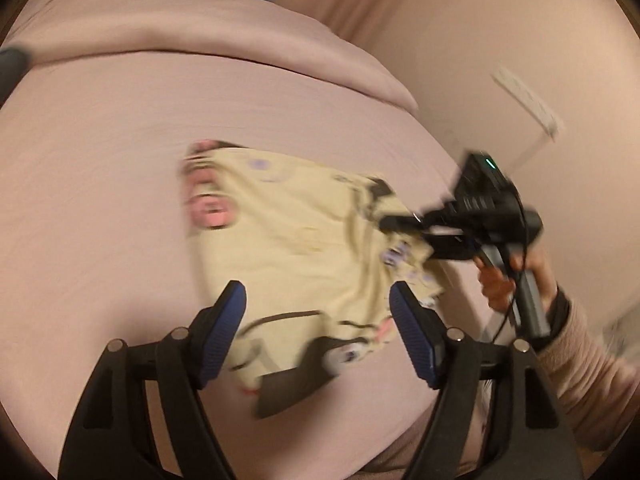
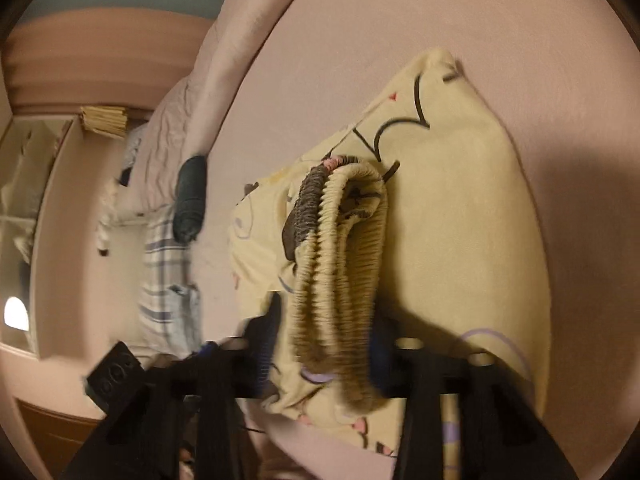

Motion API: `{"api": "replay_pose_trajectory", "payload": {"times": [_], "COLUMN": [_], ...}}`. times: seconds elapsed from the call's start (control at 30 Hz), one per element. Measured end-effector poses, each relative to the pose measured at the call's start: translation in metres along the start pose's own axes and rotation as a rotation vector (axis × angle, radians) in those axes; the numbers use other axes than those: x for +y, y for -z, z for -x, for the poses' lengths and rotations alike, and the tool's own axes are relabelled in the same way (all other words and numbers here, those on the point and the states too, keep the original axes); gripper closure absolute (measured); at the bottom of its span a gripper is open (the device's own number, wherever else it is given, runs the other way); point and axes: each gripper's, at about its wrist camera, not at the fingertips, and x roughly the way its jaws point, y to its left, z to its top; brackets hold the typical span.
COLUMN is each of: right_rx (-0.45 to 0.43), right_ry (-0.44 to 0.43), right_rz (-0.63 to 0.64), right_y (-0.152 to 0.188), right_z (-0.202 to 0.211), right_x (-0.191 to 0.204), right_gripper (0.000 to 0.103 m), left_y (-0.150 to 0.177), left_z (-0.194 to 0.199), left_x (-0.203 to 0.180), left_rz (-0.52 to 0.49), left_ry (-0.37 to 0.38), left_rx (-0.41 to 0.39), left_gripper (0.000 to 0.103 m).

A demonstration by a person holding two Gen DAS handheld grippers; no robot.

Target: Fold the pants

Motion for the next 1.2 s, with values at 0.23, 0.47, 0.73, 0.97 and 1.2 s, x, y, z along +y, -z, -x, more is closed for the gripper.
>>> {"api": "replay_pose_trajectory", "payload": {"times": [0.23,0.47,0.73,0.97,1.2], "right_rx": [-0.140,-0.207,-0.146,-0.300,-0.259], "right_ry": [0.120,0.177,0.144,0.295,0.132], "right_rz": [0.211,0.136,-0.008,0.055,0.164], "right_y": [0.005,-0.003,-0.012,-0.004,-0.001], "right_z": [0.028,0.061,0.044,0.094,0.072], "right_x": [0.046,0.015,-0.033,-0.015,0.005], "right_gripper": [0.084,0.084,0.079,0.052,0.052], "left_y": [0.007,0.009,0.002,-0.011,-0.018], "left_z": [0.022,0.008,-0.006,-0.015,-0.042], "left_x": [0.052,0.056,0.064,0.054,0.035], "left_rz": [0.159,0.228,0.363,0.369,0.296], "left_ry": [-0.025,0.005,0.059,0.036,-0.090], "left_rx": [-0.015,0.031,0.068,0.052,0.096], "left_gripper": [0.027,0.024,0.019,0.010,0.010]}}
